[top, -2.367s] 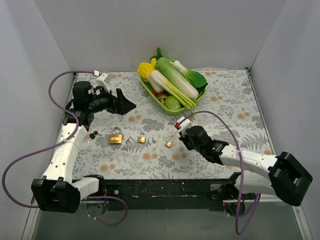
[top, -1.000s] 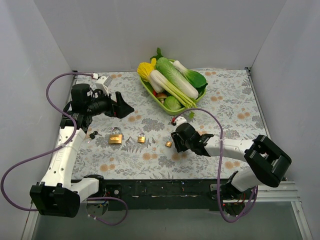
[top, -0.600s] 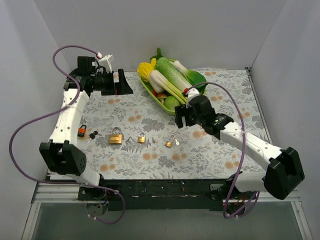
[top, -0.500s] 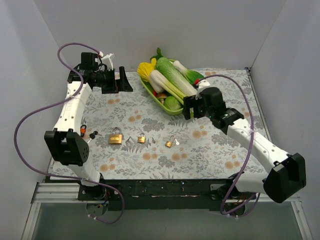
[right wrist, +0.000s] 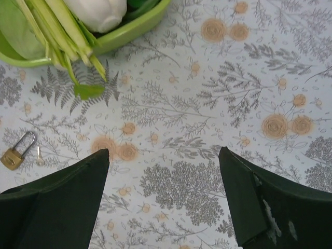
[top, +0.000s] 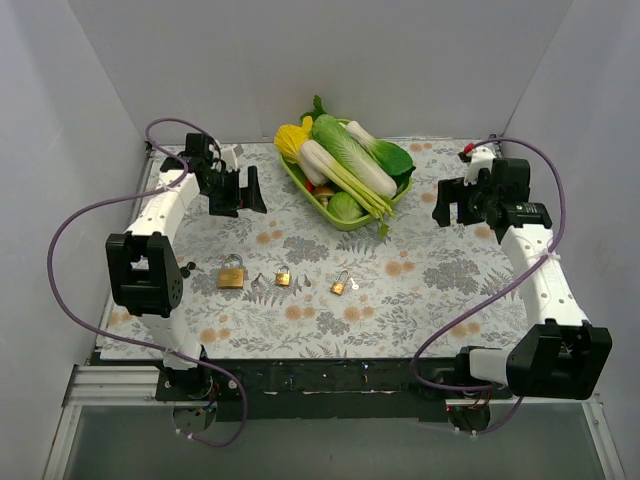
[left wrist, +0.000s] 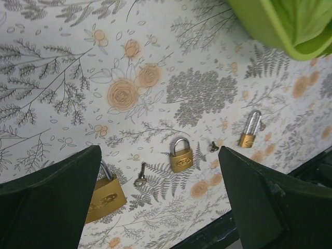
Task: Lock with the key
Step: Reset both arms
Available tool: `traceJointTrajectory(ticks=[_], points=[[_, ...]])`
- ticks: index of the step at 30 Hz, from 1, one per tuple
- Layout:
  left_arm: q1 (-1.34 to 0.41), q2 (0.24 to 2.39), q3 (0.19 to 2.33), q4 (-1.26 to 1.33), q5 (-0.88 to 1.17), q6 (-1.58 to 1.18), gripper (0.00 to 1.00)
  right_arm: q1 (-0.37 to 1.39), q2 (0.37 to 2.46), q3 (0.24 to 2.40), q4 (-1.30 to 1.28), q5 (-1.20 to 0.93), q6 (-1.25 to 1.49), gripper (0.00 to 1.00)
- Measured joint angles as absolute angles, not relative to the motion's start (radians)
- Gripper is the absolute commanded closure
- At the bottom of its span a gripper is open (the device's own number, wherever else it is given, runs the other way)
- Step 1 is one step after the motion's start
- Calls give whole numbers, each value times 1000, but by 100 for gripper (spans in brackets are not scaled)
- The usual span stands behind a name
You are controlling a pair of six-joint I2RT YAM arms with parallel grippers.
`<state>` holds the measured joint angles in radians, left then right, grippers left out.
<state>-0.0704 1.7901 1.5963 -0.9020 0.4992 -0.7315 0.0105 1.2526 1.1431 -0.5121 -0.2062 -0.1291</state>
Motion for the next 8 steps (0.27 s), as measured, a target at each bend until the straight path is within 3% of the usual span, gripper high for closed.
traceJointTrajectory(ticks=[8], points=[[-98,1779,1447,-837,425,-704,2,-32,1259,1066,-599,-312,-174,9]])
